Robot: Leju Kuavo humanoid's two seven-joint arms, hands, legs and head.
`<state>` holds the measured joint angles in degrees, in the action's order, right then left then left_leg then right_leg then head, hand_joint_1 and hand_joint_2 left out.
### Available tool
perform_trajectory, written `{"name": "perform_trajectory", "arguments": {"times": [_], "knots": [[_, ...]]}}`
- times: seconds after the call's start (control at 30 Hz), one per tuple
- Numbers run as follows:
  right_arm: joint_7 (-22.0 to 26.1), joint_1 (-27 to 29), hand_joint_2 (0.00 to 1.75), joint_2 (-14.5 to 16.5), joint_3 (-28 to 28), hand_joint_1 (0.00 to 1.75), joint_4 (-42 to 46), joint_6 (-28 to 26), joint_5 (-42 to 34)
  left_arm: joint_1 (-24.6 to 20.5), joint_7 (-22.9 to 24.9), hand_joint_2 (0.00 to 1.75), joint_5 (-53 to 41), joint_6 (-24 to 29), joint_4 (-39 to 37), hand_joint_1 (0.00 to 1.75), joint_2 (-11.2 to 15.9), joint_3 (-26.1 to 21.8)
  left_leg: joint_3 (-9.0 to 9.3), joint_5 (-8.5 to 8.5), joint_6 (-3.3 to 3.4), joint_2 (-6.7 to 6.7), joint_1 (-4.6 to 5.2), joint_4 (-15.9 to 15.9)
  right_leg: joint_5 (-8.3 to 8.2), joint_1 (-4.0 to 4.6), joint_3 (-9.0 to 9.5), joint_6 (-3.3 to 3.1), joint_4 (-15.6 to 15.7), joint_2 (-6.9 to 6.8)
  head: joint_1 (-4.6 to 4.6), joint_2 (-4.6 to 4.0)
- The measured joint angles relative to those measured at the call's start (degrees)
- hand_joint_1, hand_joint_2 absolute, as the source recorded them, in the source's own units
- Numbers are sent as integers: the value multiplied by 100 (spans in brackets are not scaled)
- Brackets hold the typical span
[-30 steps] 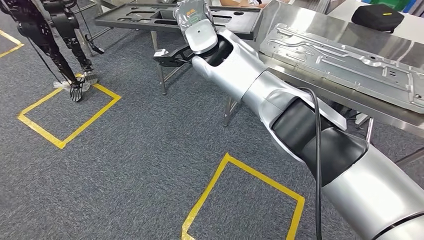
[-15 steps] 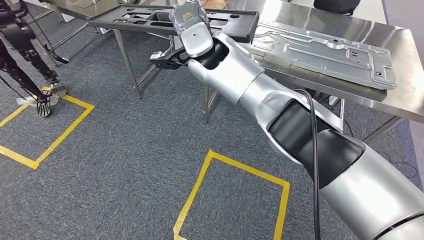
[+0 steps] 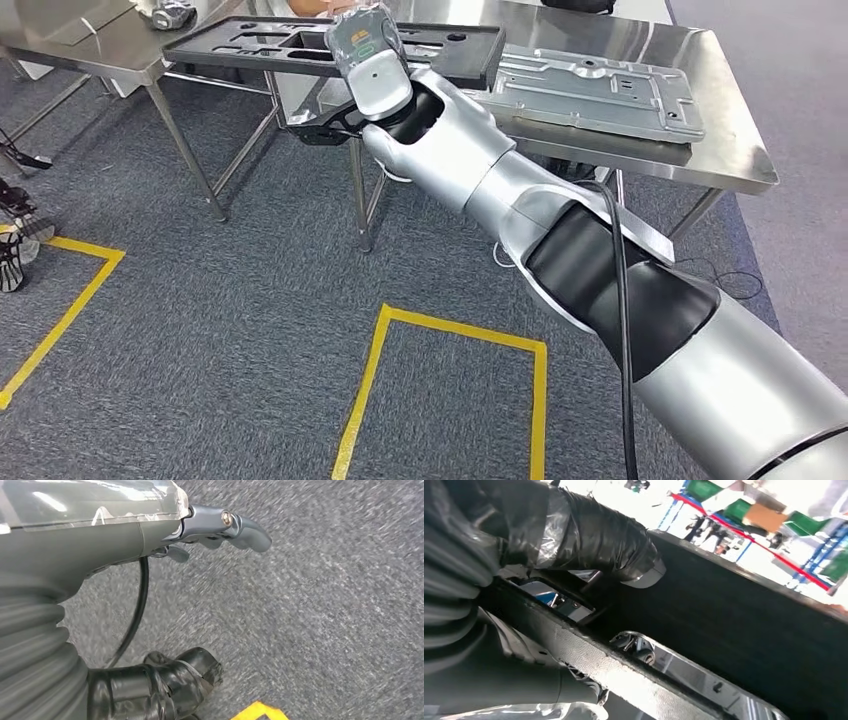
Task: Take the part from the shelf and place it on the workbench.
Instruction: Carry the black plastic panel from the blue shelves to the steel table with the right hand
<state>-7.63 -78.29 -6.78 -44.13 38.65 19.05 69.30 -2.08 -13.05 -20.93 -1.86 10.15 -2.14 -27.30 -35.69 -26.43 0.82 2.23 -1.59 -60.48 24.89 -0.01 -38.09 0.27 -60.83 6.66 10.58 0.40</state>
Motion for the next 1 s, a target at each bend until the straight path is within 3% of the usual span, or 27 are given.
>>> {"name": "perform_trajectory", "arguments": {"times": [0.03,0.1,0.17,0.2,0.27,0.33,0.4,0.47,0.53,0.57,0.63,0.7,0.73,0.8,0.87,0.93,1.0], "knots": [[2,-9,175,2,0,175,-16,-11,5,-2,-3,175,-4,-1,1,0,2,-5,17,21,37,-67,-12,39,83,8,-63,29,-124,-136,2,-1],[14,-27,175,31,0,175,-52,-43,16,1,-11,175,-18,-2,2,0,10,-16,42,38,82,-200,-12,89,402,4,-345,87,-719,-486,8,-1],[25,-25,175,63,0,175,-96,-63,26,2,-19,175,-39,-7,2,0,10,-29,53,28,94,-327,-4,94,625,-40,-669,129,-1365,-616,7,-1],[27,-23,175,69,0,175,-120,-62,32,1,-21,175,-49,-9,2,0,10,-39,62,17,96,-389,-2,93,594,-56,-717,138,-1451,-640,7,-1],[27,-31,175,76,0,175,-158,-62,44,-1,-27,175,-62,-11,2,0,10,-61,97,-10,87,-495,1,93,283,-65,-502,123,-1012,-693,7,-1],[27,-67,175,99,0,175,-177,-67,56,-4,-35,175,-68,-17,2,0,6,-84,142,-47,62,-600,20,100,-12,-1,-108,50,-237,-916,6,-1],[34,-111,175,144,0,175,-196,-74,69,-8,-39,175,-81,-25,2,0,-2,-102,181,-79,14,-719,43,118,-96,74,80,-24,158,-1033,6,-1],[47,-127,175,171,0,175,-227,-77,79,-18,-39,175,-101,-31,3,0,-10,-109,227,-106,-48,-835,55,155,-110,83,103,-74,206,-902,5,-1],[59,-139,175,194,0,175,-253,-80,84,-33,-40,175,-118,-34,6,0,-16,-112,217,-225,-97,-722,40,42,-142,47,179,-132,297,-786,4,-1],[63,-148,175,208,0,175,-265,-83,88,-34,-43,175,-126,-36,10,0,-16,-113,124,-361,-110,-581,31,-176,-153,24,216,-163,338,-735,4,-1],[70,-154,175,249,-1,175,-290,-84,95,-12,-46,175,-137,-35,15,0,-15,-115,-230,-692,-124,-319,16,-899,-147,12,233,-203,352,-610,4,-1],[83,-135,175,288,-2,175,-312,-82,95,11,-41,175,-147,-33,17,0,-13,-121,-526,-786,-143,-262,16,-1397,-130,20,228,-213,325,-447,3,-1],[89,-127,175,298,-2,175,-322,-80,93,11,-38,175,-151,-32,17,0,-12,-125,-556,-689,-151,-260,15,-1386,-116,21,223,-210,301,-369,3,-1],[90,-123,175,303,-2,175,-335,-80,93,2,-36,175,-157,-32,17,0,-9,-134,-355,-270,-159,-210,3,-813,-58,5,211,-178,208,-224,2,-1],[86,-130,175,312,-2,175,-346,-79,93,1,-35,175,-166,-32,18,0,-7,-145,-98,-27,-150,2,-16,-235,9,-6,156,-119,88,-84,4,-1],[83,-125,175,323,-2,175,-357,-77,92,8,-29,175,-172,-34,19,0,-8,-151,-13,-62,-120,131,-7,-91,22,-23,94,-56,34,33,4,-1],[85,-111,175,316,-2,175,-368,-76,91,0,-25,175,-180,-35,20,0,-14,-154,15,-54,-66,31,-4,-47,12,-36,65,-1,40,100,2,-1]]}}
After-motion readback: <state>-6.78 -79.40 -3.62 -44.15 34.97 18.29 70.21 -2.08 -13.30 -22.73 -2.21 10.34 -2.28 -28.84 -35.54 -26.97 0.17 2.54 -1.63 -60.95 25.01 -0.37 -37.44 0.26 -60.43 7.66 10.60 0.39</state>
